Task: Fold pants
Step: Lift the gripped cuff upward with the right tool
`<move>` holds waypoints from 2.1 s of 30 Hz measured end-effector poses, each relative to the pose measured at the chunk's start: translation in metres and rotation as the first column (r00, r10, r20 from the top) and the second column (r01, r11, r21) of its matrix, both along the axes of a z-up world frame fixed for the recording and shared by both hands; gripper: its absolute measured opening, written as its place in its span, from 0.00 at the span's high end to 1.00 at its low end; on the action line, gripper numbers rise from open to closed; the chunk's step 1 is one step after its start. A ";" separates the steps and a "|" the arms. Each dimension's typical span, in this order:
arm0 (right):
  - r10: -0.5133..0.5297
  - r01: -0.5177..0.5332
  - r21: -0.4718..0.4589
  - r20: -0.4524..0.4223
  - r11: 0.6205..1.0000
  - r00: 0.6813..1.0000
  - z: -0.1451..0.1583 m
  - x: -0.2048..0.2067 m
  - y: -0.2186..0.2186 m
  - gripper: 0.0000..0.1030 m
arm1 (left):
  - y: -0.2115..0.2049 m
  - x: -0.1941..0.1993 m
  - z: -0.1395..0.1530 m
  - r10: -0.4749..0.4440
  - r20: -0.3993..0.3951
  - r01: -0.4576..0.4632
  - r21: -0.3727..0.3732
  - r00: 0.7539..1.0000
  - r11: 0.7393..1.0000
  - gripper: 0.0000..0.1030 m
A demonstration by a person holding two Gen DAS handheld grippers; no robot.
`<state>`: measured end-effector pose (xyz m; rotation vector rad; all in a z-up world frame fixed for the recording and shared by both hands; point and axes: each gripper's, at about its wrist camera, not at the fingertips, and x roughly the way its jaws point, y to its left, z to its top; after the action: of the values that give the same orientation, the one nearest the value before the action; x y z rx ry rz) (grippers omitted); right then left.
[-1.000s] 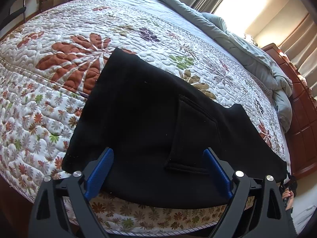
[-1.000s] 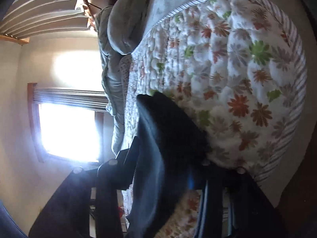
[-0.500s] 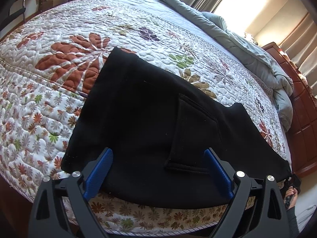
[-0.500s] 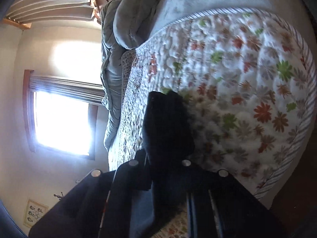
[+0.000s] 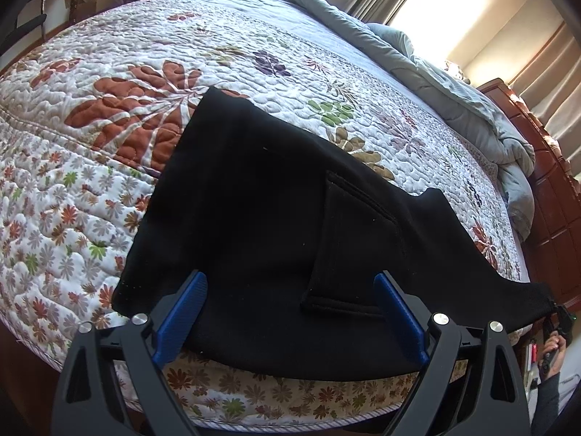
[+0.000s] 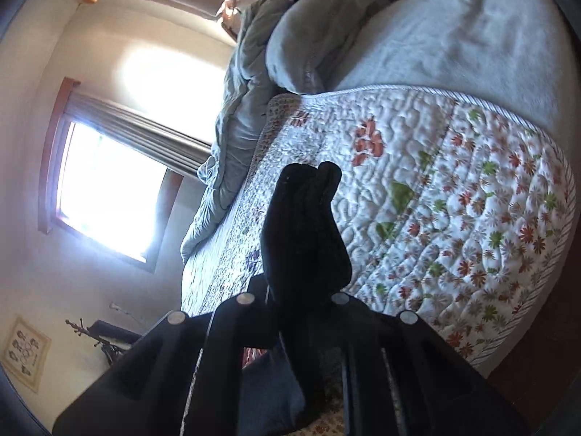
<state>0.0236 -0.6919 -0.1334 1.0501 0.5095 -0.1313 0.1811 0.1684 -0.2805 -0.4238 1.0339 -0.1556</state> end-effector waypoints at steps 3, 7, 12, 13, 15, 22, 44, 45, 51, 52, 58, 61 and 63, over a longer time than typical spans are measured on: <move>0.013 -0.013 -0.038 0.004 0.999 1.000 0.018 0.002 0.012 0.91 | -0.001 -0.001 0.001 -0.002 0.002 0.002 0.004 1.000 1.000 0.10; 0.040 -0.040 -0.108 -0.002 0.993 0.999 0.039 0.005 0.032 0.91 | 0.002 -0.003 0.001 0.003 0.009 -0.003 -0.018 1.000 1.000 0.10; 0.066 -0.068 -0.174 -0.015 0.982 0.998 0.061 0.008 0.055 0.91 | 0.002 -0.004 0.001 0.011 0.012 -0.011 -0.024 1.000 1.000 0.10; 0.066 -0.068 -0.181 -0.018 0.981 0.998 0.063 0.008 0.058 0.91 | 0.002 -0.004 0.001 0.012 0.012 -0.011 -0.022 1.000 1.000 0.10; 0.065 -0.070 -0.208 -0.032 0.976 0.997 0.071 0.009 0.066 0.91 | 0.002 -0.005 0.002 0.012 0.013 -0.012 -0.020 1.000 1.000 0.10; 0.062 -0.088 -0.320 -0.093 0.943 0.994 0.093 0.019 0.097 0.91 | 0.005 -0.008 0.002 0.013 0.022 -0.012 -0.046 1.000 0.999 0.10; 0.133 -0.179 -0.492 -0.128 0.852 0.983 0.132 0.037 0.187 0.91 | 0.010 -0.013 0.003 0.013 0.035 -0.010 -0.105 0.999 0.994 0.10; 0.137 -0.184 -0.500 -0.129 0.847 0.982 0.133 0.038 0.191 0.91 | 0.011 -0.013 0.002 0.013 0.036 -0.009 -0.107 0.999 0.994 0.10; 0.168 -0.218 -0.527 -0.140 0.822 0.976 0.137 0.045 0.215 0.91 | 0.012 -0.016 0.003 0.012 0.040 -0.007 -0.117 0.999 0.993 0.10; 0.173 -0.223 -0.532 -0.144 0.817 0.974 0.137 0.046 0.219 0.91 | 0.012 -0.017 0.004 0.012 0.041 -0.007 -0.123 0.999 0.992 0.10; 0.202 -0.257 -0.559 -0.158 0.788 0.966 0.140 0.052 0.243 0.91 | 0.015 -0.020 0.004 0.016 0.047 -0.009 -0.145 0.999 0.989 0.10; 0.216 -0.274 -0.581 -0.170 0.766 0.962 0.141 0.056 0.256 0.91 | 0.016 -0.021 0.004 0.015 0.048 -0.008 -0.149 0.999 0.989 0.10; 0.222 -0.287 -0.598 -0.182 0.748 0.958 0.141 0.059 0.265 0.91 | 0.016 -0.021 0.004 0.014 0.048 -0.007 -0.149 0.999 0.989 0.10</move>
<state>0.0823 -0.4265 0.0072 0.3145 0.6390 -0.0976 0.1600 0.1841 -0.2769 -0.5584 0.9750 -0.2339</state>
